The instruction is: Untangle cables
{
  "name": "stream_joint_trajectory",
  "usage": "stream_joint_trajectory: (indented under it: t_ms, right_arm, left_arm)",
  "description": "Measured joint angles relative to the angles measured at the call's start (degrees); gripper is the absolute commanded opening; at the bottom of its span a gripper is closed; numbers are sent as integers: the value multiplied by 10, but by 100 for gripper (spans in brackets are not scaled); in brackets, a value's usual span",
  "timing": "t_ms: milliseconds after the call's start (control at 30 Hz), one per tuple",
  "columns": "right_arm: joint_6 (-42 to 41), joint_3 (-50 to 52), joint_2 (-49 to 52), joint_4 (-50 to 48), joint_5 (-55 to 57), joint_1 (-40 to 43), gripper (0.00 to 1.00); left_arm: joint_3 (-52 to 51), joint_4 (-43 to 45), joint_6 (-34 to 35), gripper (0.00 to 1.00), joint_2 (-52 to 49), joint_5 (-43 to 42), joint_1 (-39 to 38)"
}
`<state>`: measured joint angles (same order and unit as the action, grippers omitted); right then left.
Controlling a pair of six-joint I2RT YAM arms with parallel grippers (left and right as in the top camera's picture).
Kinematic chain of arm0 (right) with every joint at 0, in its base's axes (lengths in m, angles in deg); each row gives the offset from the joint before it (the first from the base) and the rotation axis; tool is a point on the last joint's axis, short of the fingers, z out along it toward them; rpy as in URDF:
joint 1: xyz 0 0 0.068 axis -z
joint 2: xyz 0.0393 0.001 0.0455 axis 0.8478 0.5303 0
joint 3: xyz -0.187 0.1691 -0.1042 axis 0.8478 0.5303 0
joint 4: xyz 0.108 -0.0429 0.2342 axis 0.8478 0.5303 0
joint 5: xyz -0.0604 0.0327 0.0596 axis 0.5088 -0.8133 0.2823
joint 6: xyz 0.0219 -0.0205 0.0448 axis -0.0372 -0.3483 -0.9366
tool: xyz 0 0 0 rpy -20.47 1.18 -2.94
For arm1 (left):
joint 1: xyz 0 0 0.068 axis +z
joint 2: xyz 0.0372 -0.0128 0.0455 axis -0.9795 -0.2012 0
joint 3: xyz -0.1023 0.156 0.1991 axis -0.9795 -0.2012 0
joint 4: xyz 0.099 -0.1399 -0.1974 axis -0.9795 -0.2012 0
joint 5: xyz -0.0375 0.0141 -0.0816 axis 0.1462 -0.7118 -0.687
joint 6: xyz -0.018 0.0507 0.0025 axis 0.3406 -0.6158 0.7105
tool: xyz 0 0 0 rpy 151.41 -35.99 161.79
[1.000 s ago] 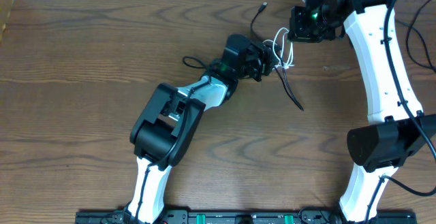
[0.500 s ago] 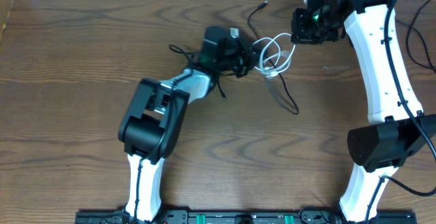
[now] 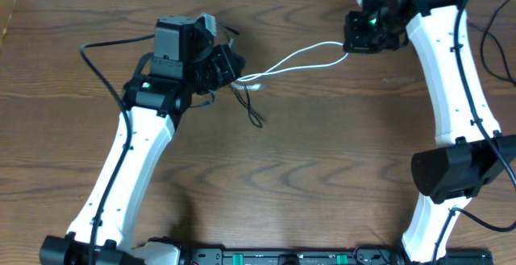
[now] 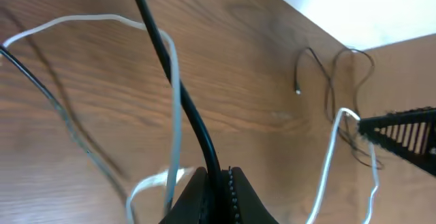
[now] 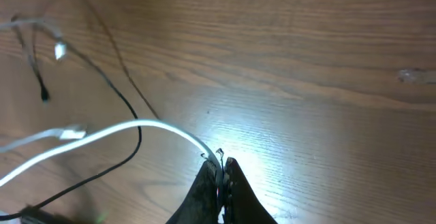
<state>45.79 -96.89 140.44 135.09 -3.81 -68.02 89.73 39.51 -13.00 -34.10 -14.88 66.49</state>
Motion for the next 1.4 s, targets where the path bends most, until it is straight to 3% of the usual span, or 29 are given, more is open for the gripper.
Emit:
stream_joint_trajectory:
  t_ms: [167, 300, 400, 500, 533, 567, 667, 900, 1133, 1400]
  right_arm:
    - [11, 0, 0, 0, 21, 84, 1]
    - [15, 0, 0, 0, 34, 105, 4]
    - [60, 0, 0, -5, -19, 87, 31]
    - [102, 1, 0, -34, -79, 16, 34]
    - [106, 2, 0, -45, -84, -4, 40]
    - [108, 2, 0, -57, -90, -28, 54]
    - [118, 3, 0, -80, -102, -101, 55]
    - [120, 38, 6, -160, -131, -203, 45]
    - [129, 111, 9, -228, -181, -229, 47]
    - [165, 117, 9, -233, -213, -241, 50]
  left_arm:
    - [0, -42, -34, 7, 2, 69, 29]
    - [0, -51, -48, 7, 2, 111, 42]
    - [0, -50, -42, 7, 2, 112, 43]
    - [0, -37, 9, 7, 2, 94, 43]
    - [0, -34, 21, 7, 2, 87, 43]
    - [0, -32, 35, 8, 2, 78, 43]
    - [0, -26, 75, 7, 2, 47, 43]
    - [0, -15, 155, 7, 2, -22, 84]
    - [0, -7, 287, 8, 2, -43, 111]
    - [0, 44, 444, 7, 2, -42, 111]
